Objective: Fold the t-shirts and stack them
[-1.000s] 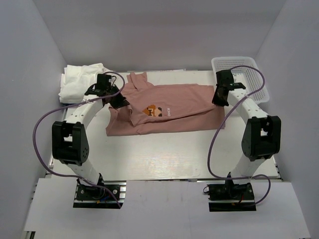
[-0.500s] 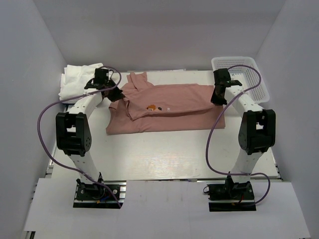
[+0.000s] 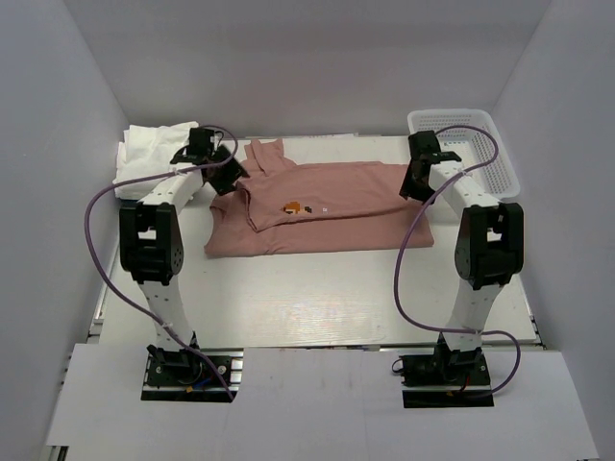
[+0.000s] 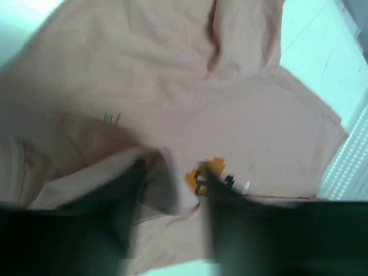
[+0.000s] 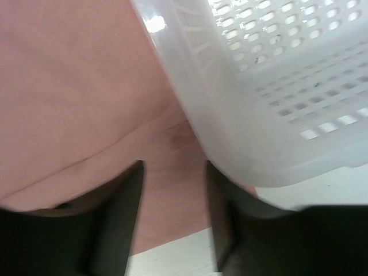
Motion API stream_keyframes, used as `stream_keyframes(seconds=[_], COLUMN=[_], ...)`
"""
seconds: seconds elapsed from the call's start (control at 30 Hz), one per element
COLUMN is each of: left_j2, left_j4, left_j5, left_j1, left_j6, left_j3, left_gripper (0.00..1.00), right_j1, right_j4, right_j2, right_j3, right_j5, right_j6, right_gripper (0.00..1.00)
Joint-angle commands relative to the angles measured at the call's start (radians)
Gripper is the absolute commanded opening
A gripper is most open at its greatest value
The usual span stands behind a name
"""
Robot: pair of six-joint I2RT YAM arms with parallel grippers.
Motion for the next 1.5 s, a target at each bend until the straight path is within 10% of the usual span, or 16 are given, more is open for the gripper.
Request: stream_keyframes(seconds=[0.0,0.17,0.5,1.03,1.47], left_j2=[0.043,0.054,-0.237,-0.189,-0.617], left_j4=[-0.028,-0.086,-0.053,-0.007,-0.264], left_j5=[-0.021,0.007,-0.004,-0.045,-0.139], left_j1=[0.016,0.016,0.004,0.022,0.022], left_j6=[-0.002,0.018,0.036,0.047,0.015], left_j3=[0.122,0.166,-0.199,-0.474,-0.773], left_gripper=[0.95,1.0,1.0,1.0,1.0], right_j1=[0.001,0.009,0.049,0.092,0.165], right_j4=[-0.018,-0.017,0.17,0.249,0.249], right_j2=[-0.013,-0.087,-0.276,-0.004,-0.427], right_j3=[0.068,0.041,-0.237,-0.267,-0.76], right_j5=[0.003,-0.066,-0.327,-0.41,-0.545], right_j6=[0.008,-0.004,-0.076,-0.084,-0.11], right_gripper=[0.57,0.9,0.9,0.9,0.9])
